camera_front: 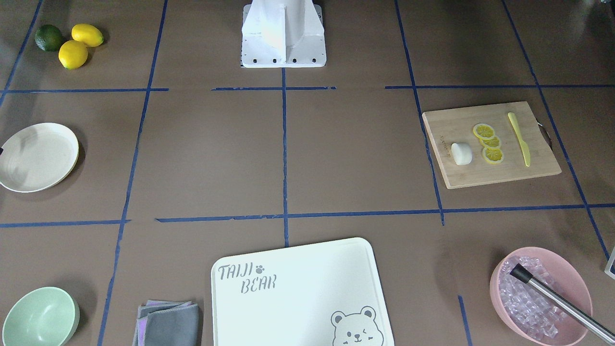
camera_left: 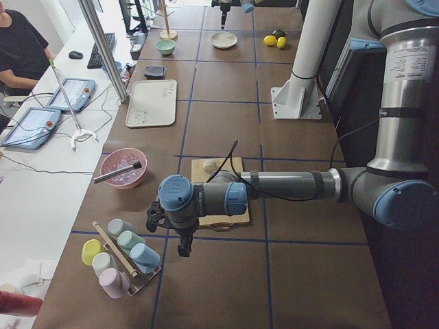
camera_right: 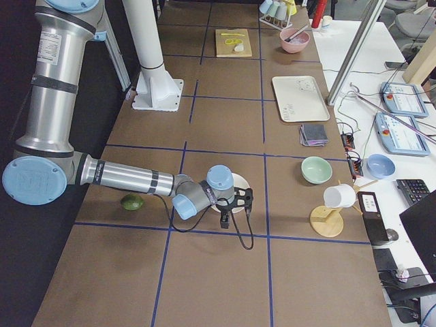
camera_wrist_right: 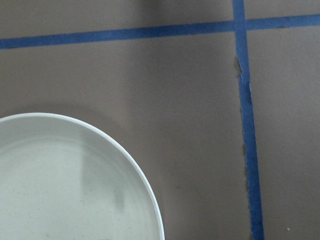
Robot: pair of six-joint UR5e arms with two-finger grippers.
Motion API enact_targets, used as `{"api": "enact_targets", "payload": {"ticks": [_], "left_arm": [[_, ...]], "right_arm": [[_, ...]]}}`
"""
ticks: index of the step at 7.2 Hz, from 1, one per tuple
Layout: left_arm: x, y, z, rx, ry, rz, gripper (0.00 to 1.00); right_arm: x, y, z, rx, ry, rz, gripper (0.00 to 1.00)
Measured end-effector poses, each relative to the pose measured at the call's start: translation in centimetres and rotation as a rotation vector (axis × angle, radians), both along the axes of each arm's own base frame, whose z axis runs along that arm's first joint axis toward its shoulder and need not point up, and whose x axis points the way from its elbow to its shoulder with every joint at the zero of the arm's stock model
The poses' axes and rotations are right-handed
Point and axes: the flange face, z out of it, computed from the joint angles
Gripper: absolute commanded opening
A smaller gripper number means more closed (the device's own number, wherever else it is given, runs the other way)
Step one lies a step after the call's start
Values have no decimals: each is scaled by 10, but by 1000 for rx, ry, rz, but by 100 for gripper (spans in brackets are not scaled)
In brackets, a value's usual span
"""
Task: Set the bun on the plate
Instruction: 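Move the right gripper to the rim of the white plate and grip it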
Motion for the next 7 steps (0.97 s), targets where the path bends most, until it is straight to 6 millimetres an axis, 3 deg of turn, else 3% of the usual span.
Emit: {"api": "enact_targets", "payload": {"ticks": [3, 4, 7], "left_arm": [[0, 0, 0, 0, 0, 0, 100], [0, 0, 0, 1, 0, 0, 100], [0, 0, 0, 1, 0, 1, 100]], "right_arm": [[-20, 3, 1, -19, -1, -19, 89], [-22, 4, 1, -22, 0, -23, 74], [-23, 5, 5, -30, 3, -27, 14]]}}
